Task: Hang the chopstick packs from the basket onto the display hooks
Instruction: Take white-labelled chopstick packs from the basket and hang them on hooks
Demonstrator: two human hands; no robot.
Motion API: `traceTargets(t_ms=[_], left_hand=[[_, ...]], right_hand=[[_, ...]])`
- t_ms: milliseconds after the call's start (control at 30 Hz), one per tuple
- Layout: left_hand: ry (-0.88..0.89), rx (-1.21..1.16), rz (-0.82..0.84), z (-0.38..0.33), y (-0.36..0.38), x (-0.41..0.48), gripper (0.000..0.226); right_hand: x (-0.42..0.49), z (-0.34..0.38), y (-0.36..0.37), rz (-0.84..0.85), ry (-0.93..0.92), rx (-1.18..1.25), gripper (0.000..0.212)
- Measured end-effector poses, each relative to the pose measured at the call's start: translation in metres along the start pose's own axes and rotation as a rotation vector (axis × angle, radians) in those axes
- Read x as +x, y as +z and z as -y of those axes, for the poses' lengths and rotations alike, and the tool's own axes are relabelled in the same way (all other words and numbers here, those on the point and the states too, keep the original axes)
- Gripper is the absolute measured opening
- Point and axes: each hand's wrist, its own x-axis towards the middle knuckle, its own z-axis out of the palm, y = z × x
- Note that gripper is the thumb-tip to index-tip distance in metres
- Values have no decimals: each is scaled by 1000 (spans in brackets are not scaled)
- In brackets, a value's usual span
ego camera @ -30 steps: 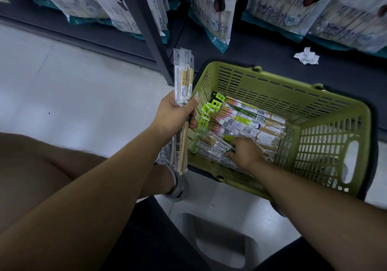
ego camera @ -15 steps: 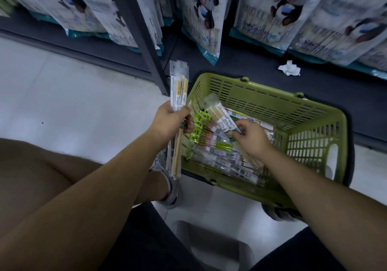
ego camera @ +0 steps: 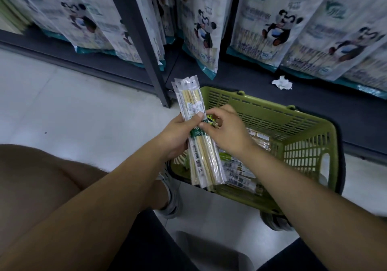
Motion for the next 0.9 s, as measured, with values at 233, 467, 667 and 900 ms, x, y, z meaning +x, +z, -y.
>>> traceTargets(t_ms=[233, 467, 667, 900], left_hand=[[8, 63, -38, -5, -17, 5, 23], [104, 269, -153, 1, -41, 10, 21], [130, 284, -151, 8, -43, 8, 16], [129, 279, -138, 7, -38, 6, 19]], right_hand=[[2, -5, -3, 94, 71, 186, 12], [-25, -93, 17, 472, 332, -201, 22], [-58, -131, 35, 560, 394, -417, 28], [-63, -137, 40, 573, 325, -579, 31]])
